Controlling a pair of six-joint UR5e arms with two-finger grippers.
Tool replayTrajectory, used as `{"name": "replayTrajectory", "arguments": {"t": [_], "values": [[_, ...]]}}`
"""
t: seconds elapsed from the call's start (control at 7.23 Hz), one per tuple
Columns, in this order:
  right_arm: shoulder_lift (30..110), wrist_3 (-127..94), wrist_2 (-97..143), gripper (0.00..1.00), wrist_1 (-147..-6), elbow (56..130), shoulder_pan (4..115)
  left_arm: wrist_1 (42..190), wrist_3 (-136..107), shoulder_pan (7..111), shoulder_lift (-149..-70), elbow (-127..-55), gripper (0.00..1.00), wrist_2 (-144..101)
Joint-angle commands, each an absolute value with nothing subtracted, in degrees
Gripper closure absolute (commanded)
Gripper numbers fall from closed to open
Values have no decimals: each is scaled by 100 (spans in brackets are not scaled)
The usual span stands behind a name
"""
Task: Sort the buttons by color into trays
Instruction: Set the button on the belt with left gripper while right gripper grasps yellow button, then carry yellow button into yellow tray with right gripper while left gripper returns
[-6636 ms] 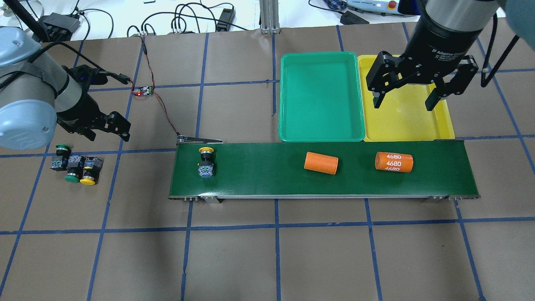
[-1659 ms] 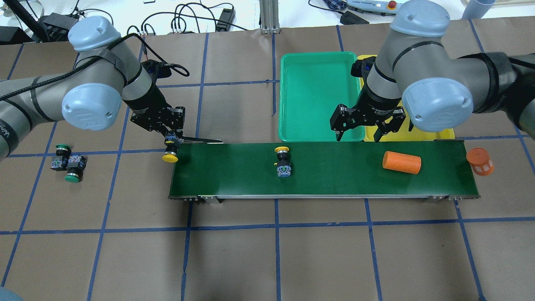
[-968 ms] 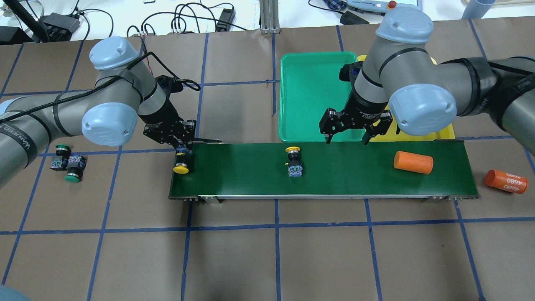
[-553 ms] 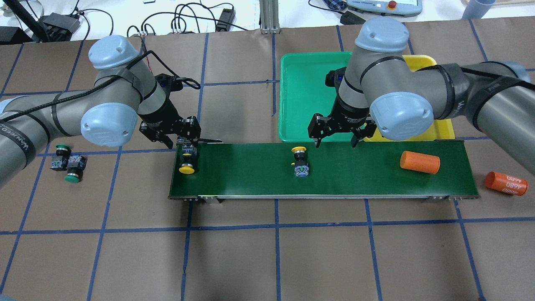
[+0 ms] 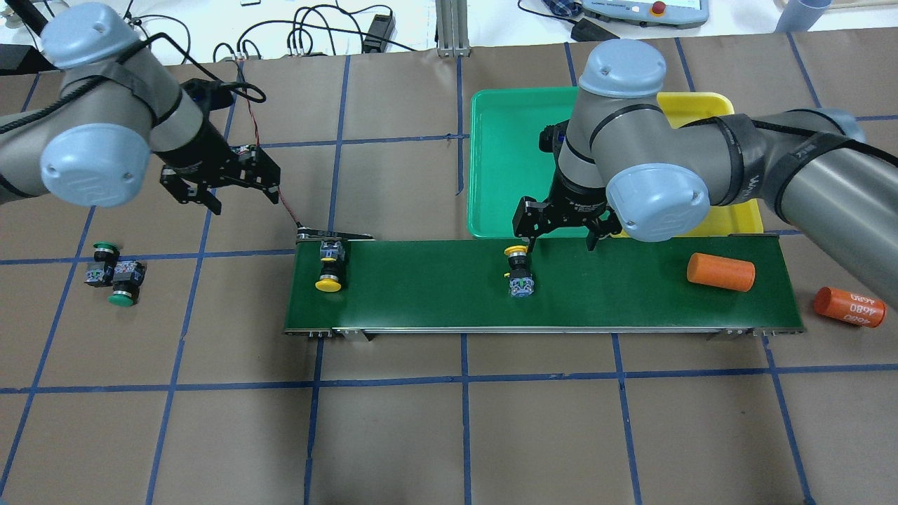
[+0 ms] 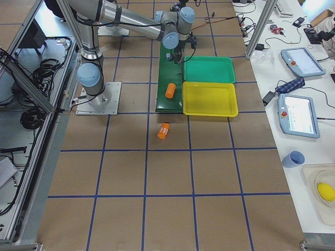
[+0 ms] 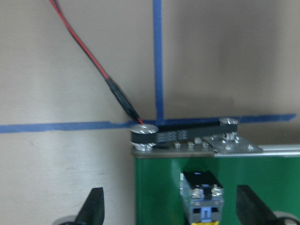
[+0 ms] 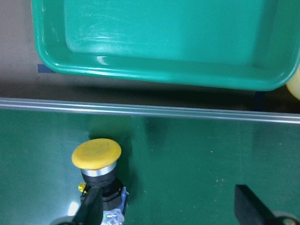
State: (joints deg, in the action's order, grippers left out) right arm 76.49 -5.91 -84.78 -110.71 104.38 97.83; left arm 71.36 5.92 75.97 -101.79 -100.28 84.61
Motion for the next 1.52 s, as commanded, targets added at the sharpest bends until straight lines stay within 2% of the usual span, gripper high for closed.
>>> {"name": "replayTrajectory", "arguments": {"t": [0.0,0.28,0.69,0.83,0.97,1.11,1.24,1.38], "values": [[7541,-598,-8516,0,-11215,10450,9861,7172,1358,6534,-10352,-10011,0,8472],[7419,-685,-8508,0,-11232,10512,9861,6623,1817,6171,-10607,-10150,0,8691],[7366,-694,-8525,1,-11215,10547,9870,4972,2905,5715,-11029,-10844,0,9237],[7330,-694,-8543,11,-11145,10599,9888,4888,2944,5635,-11135,-10907,0,9211],[7374,-694,-8856,12,-11179,10791,9905,4887,3101,5625,-11231,-10916,0,9211],[7365,-642,-8999,39,-11206,10758,9905,4887,3224,5616,-11302,-10907,0,9202],[7365,-624,-8983,70,-11215,10732,9905,4878,3226,5616,-11364,-10907,0,9211],[7374,-607,-8965,93,-11206,10723,9888,4887,3226,5616,-11390,-10907,0,9220]]}}
